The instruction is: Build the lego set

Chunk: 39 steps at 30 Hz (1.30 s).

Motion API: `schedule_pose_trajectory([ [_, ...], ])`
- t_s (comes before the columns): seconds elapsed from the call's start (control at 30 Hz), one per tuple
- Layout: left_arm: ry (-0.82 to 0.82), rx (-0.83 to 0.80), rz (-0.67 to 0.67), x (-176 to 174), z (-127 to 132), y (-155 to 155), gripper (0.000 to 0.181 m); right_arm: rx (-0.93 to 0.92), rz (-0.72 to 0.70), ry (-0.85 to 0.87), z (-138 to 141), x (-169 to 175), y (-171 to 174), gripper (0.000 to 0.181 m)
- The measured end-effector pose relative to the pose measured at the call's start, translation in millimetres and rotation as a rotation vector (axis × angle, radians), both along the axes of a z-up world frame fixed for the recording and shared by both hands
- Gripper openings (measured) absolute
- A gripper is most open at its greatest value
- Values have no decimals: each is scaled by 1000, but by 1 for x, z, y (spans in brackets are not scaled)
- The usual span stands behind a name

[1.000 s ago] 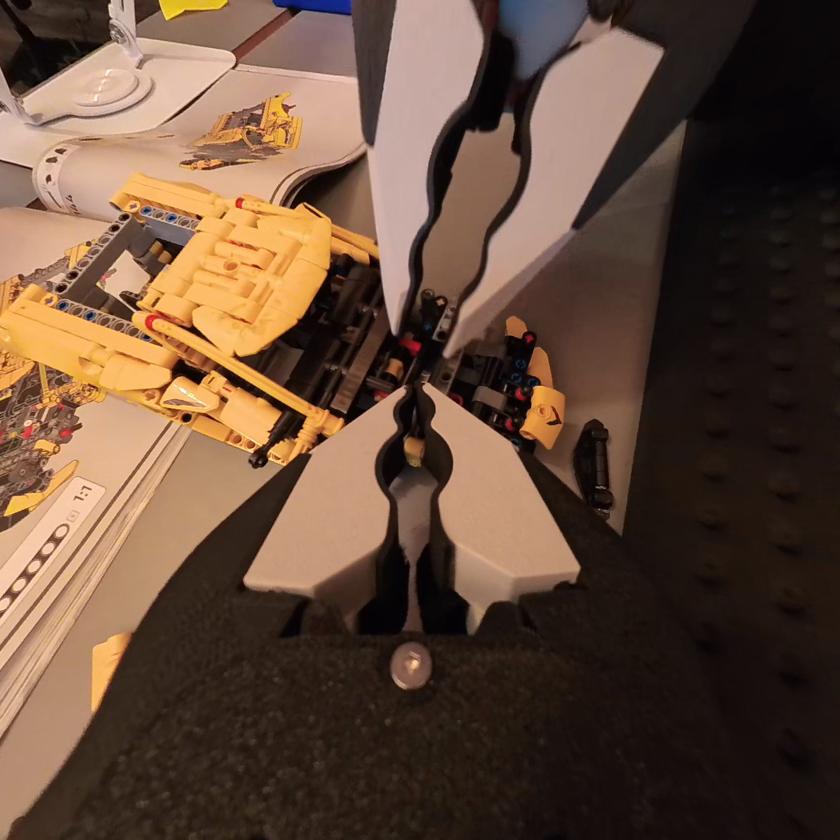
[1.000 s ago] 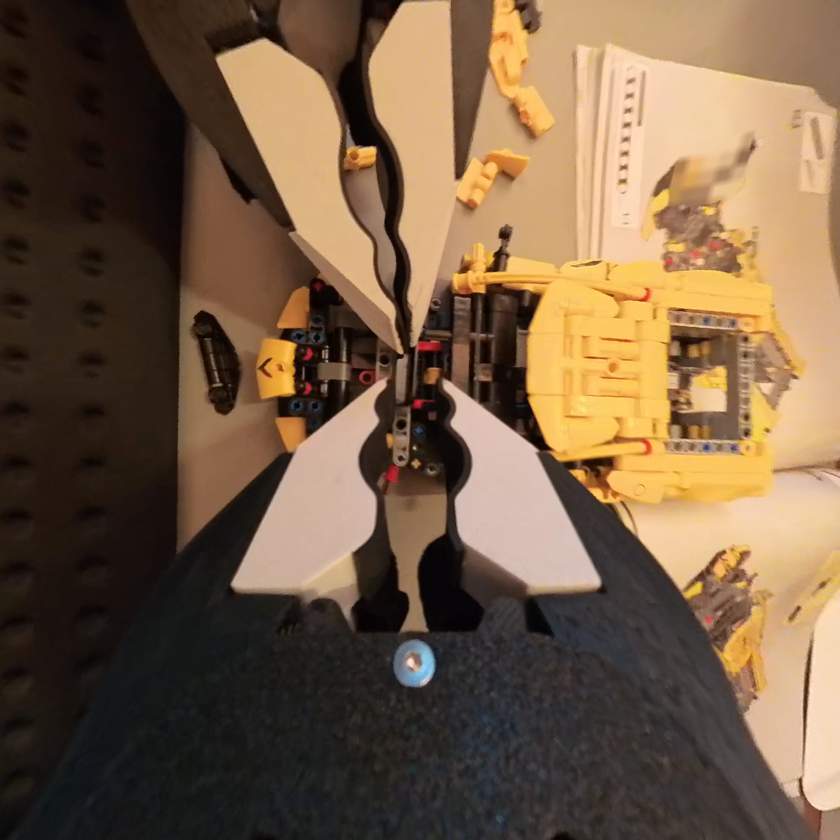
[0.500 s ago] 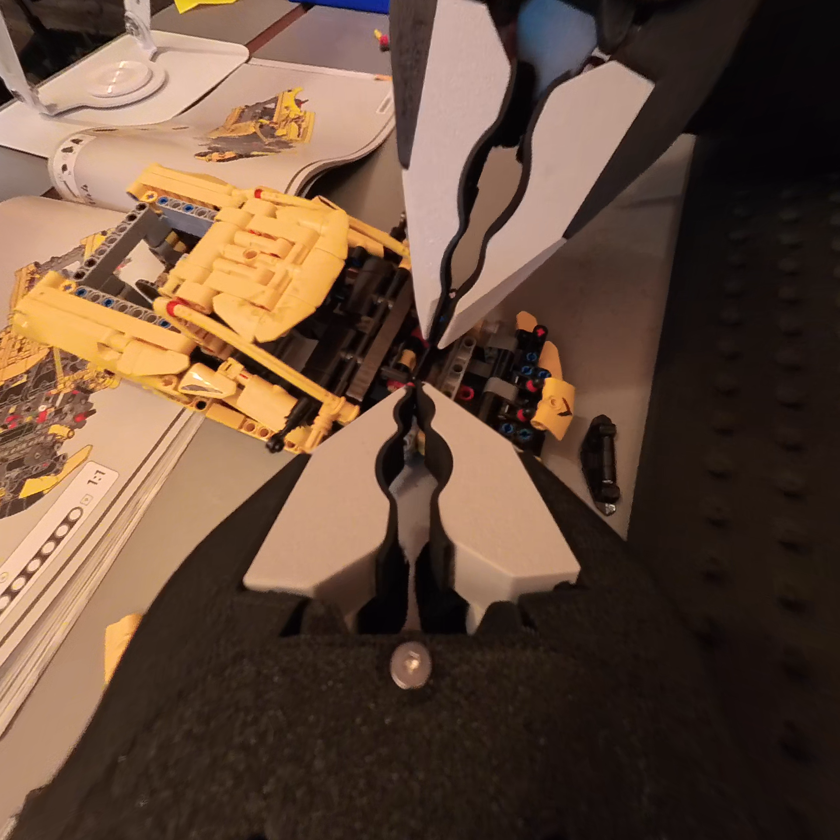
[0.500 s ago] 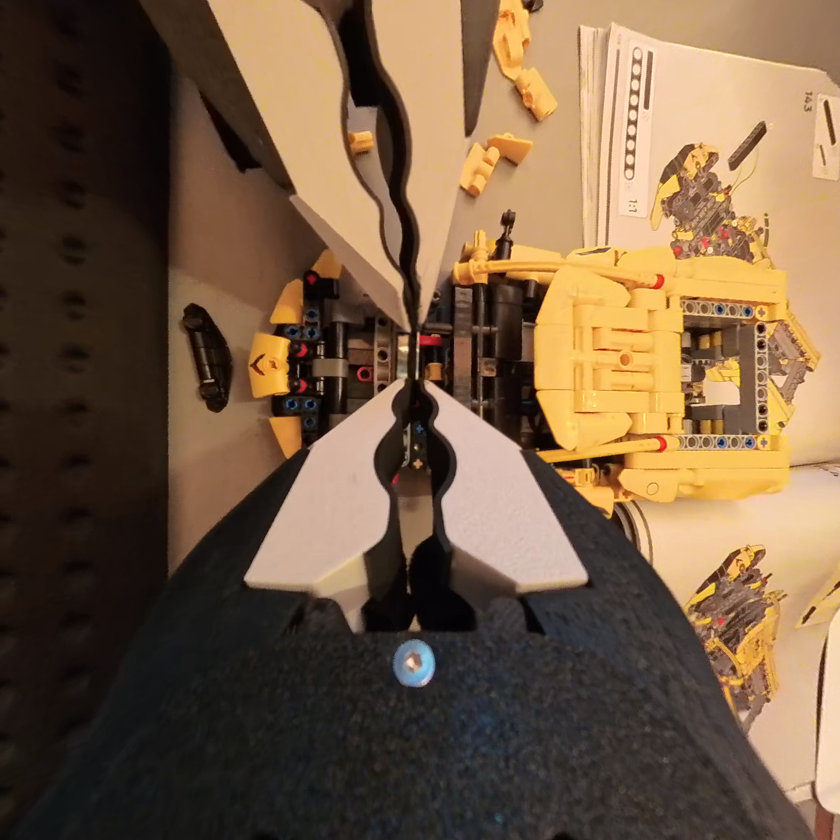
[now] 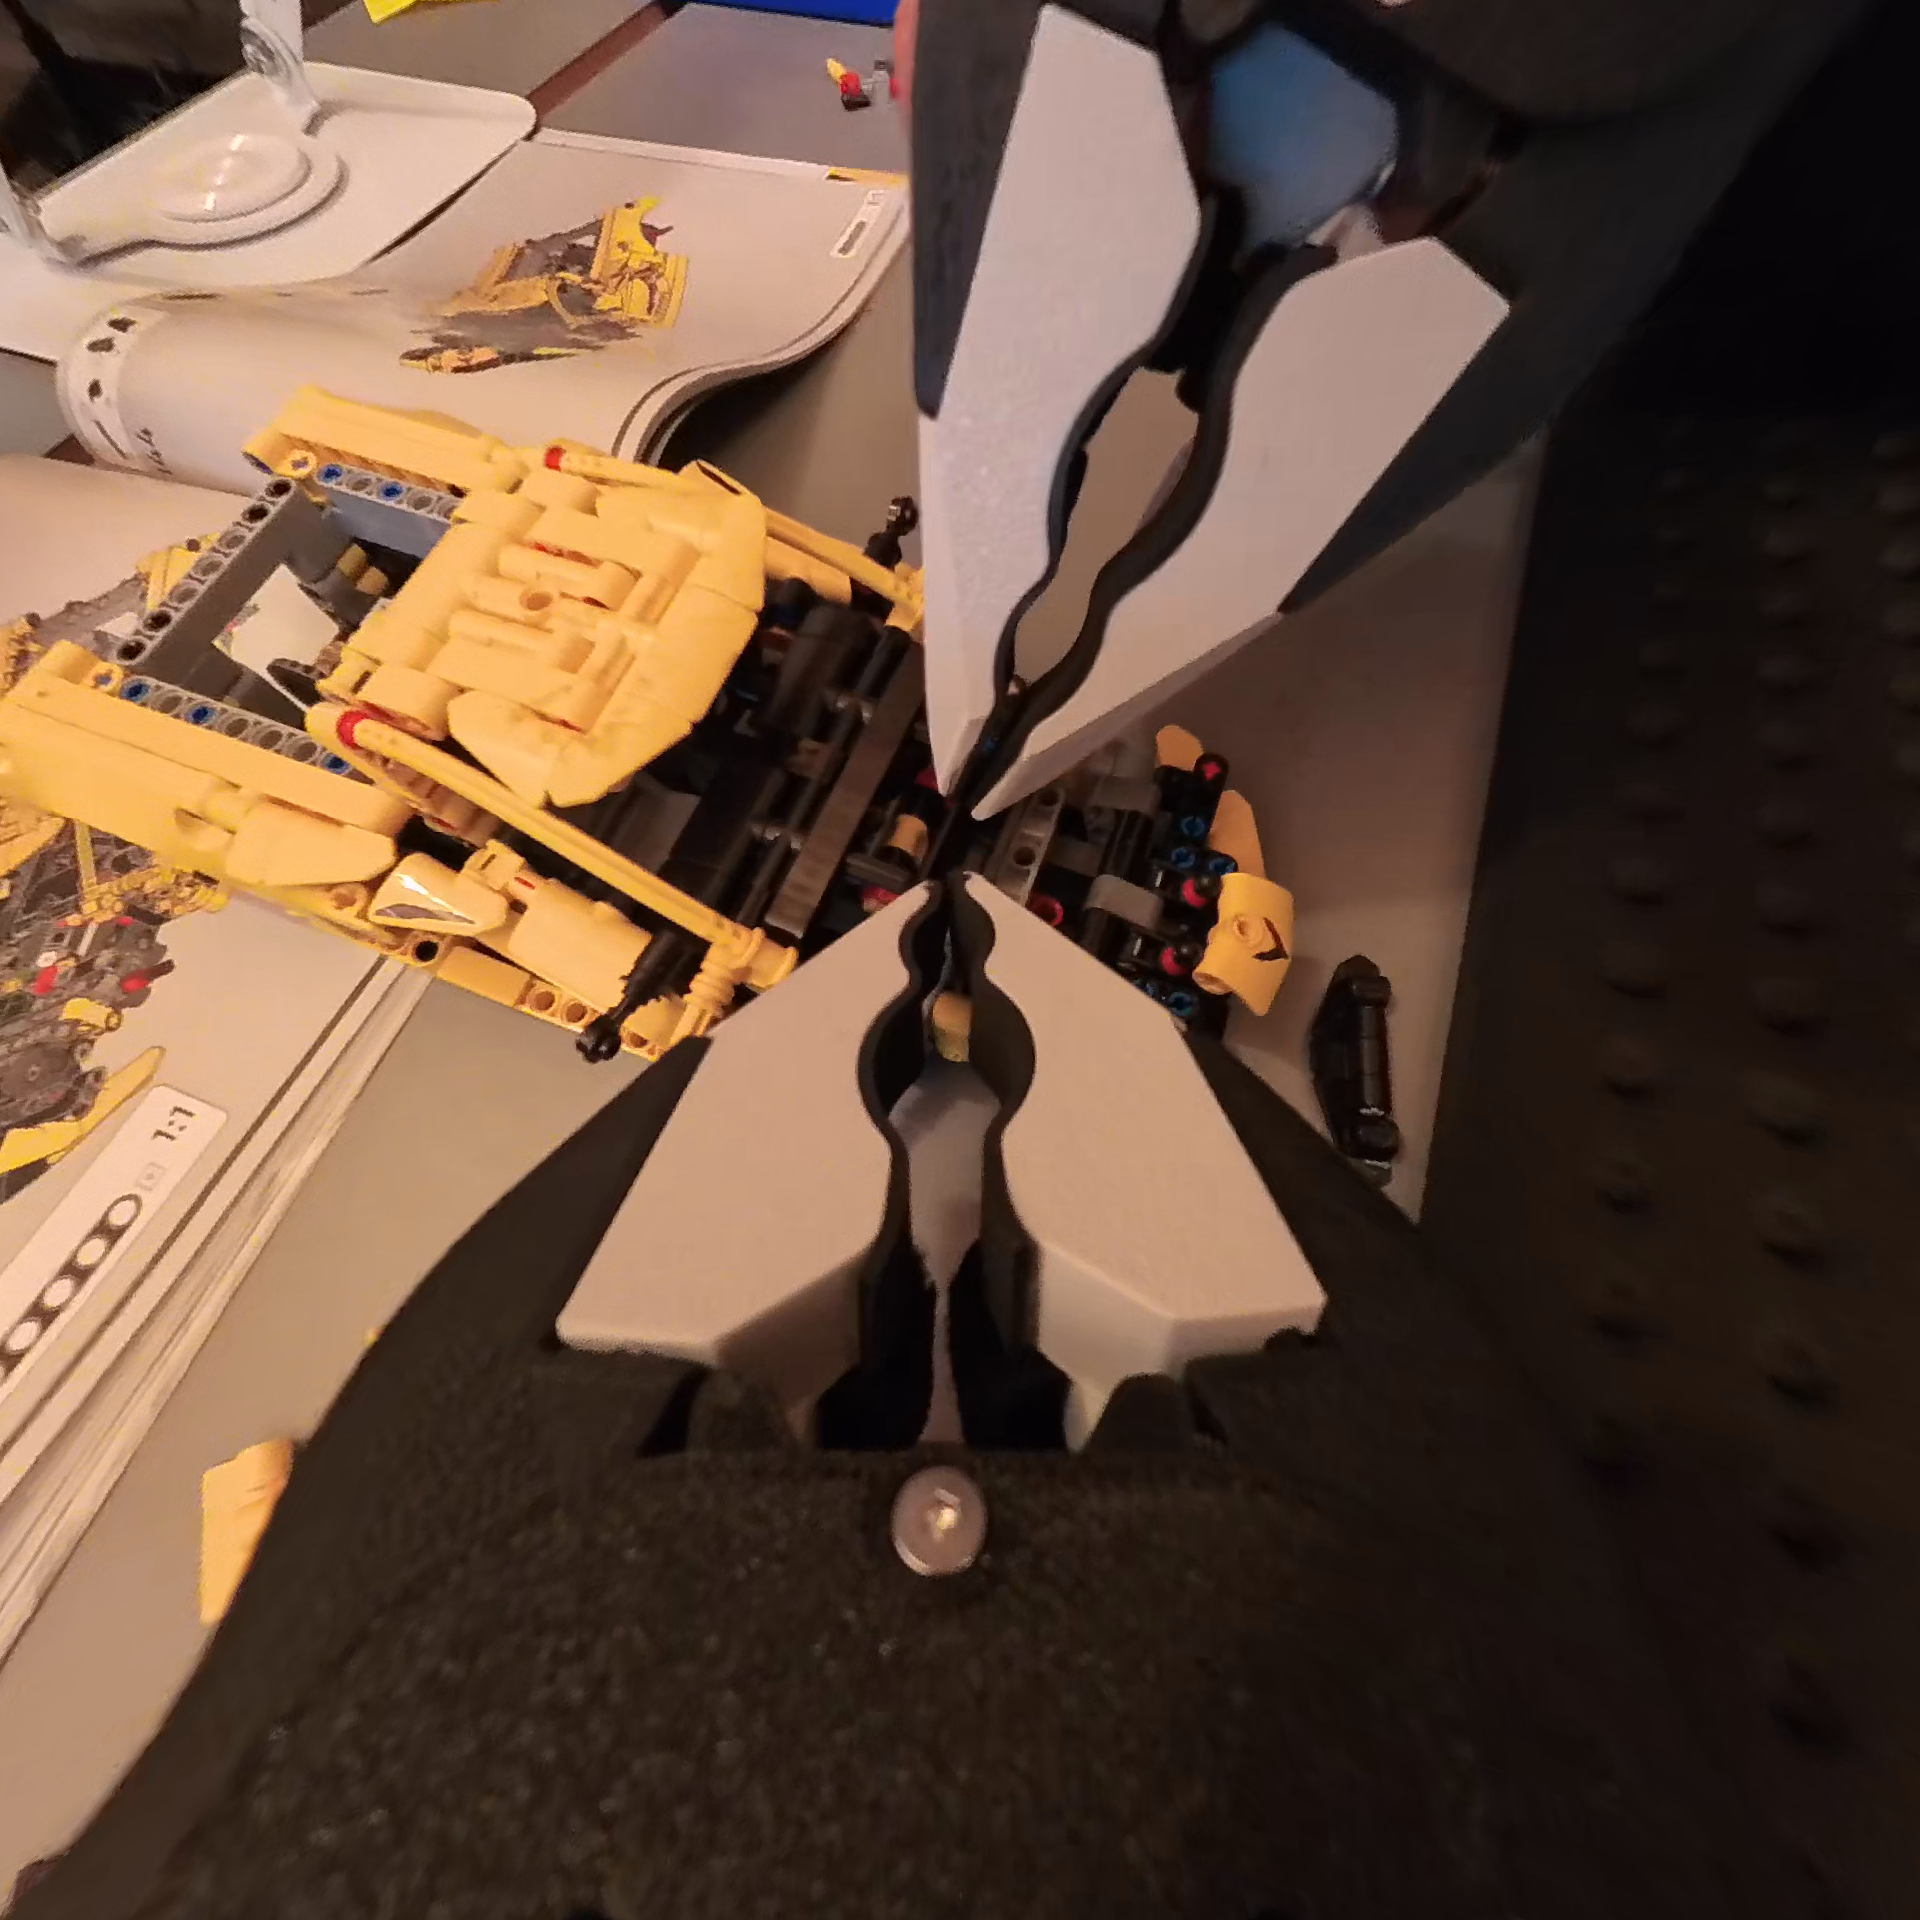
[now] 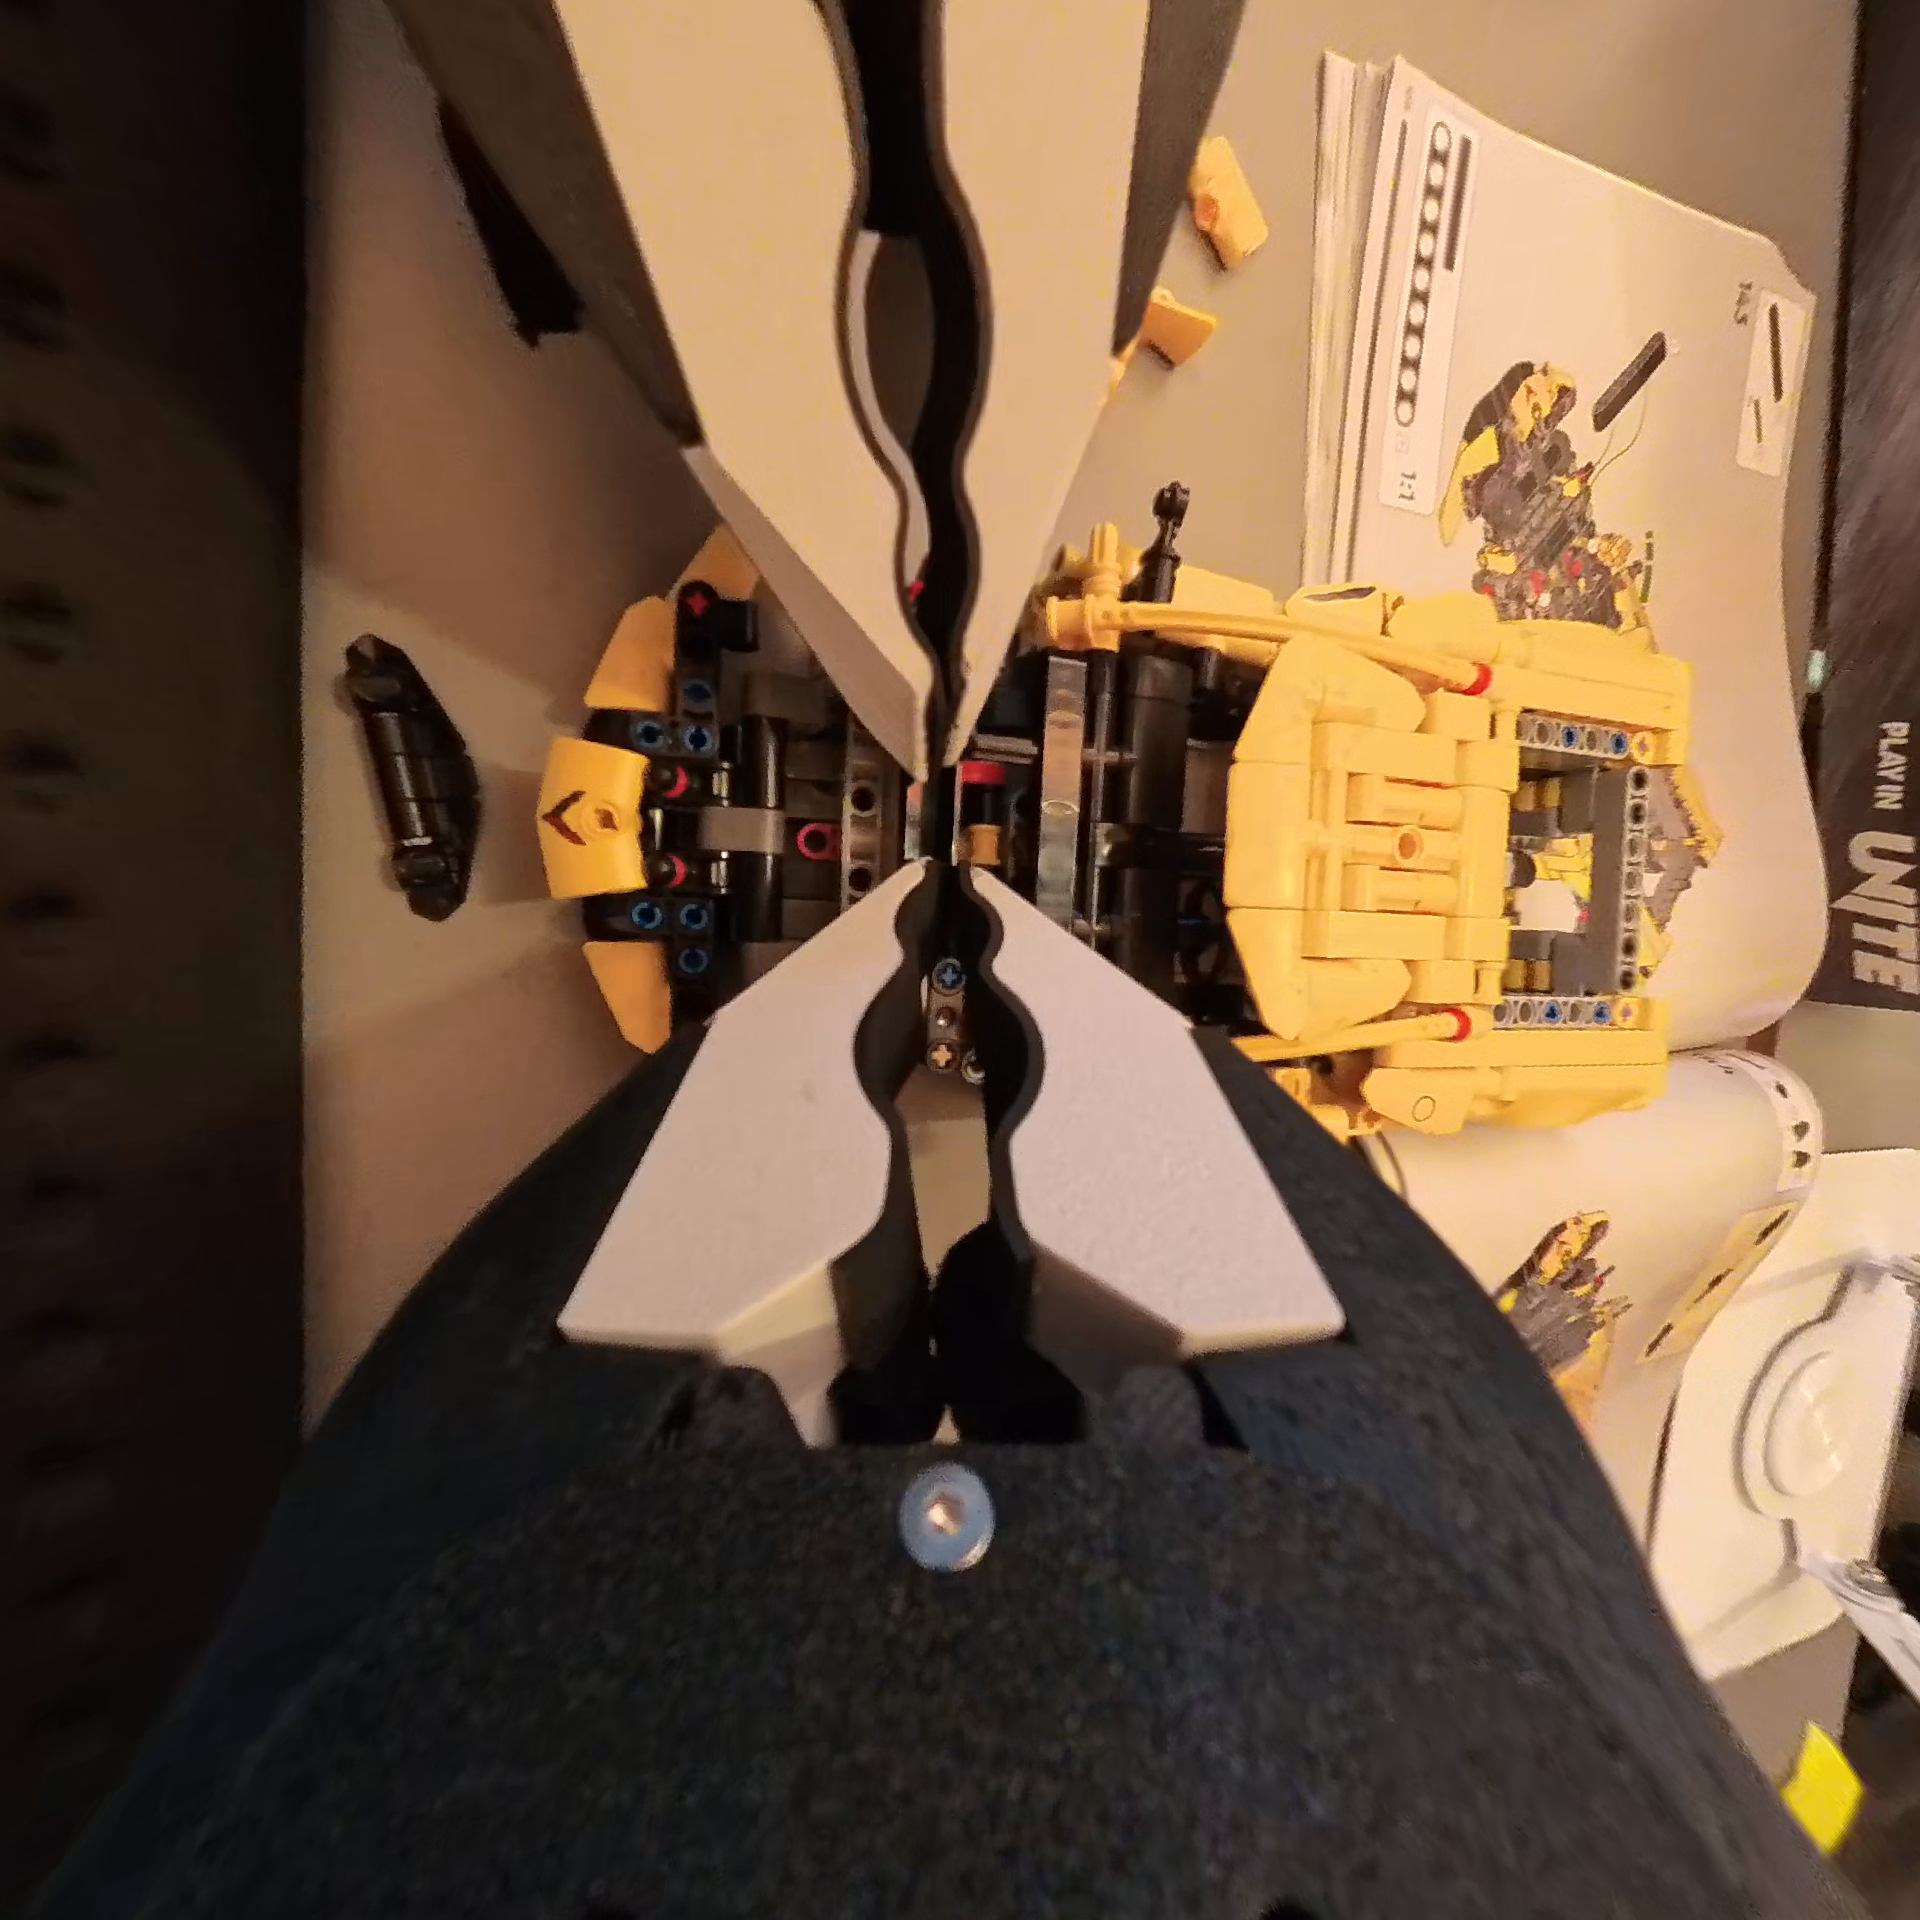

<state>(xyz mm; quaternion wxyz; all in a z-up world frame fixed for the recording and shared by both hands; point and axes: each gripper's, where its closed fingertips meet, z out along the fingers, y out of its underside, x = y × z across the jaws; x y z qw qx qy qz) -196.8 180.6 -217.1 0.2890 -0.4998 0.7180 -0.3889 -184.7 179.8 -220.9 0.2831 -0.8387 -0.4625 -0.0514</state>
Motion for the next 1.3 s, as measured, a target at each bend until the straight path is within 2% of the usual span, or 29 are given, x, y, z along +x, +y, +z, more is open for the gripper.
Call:
schedule_pose_trajectory([
  [0.1,26,-46,7,0,-1,-2,0,41,14,-55,0,0,0,0],
  [0.23,18,25,2,0,-2,-4,0,88,6,-83,0,-1,-1,0],
  [0.43,28,-16,15,1,-2,-4,0,-16,-76,119,-1,-1,-1,0],
  [0.6,-5,-117,37,-7,8,6,0,64,-75,151,10,4,-2,4],
  [0.67,-53,-172,70,-11,20,13,1,86,-85,261,23,5,-9,11],
  [0.73,-100,-166,79,-12,29,16,1,54,-31,419,31,-8,-28,10],
  [0.87,-70,-130,-28,-25,24,-4,7,-48,62,585,16,-40,-65,11],
  [1.0,18,-112,-233,-53,11,-42,8,-48,28,524,-7,-51,-75,13],
  [1.13,177,-56,-298,-64,-21,-56,20,-66,9,464,-22,-57,-77,11],
  [1.3,202,-93,-296,-63,-22,-57,18,-104,1,434,-31,-58,-71,10],
])
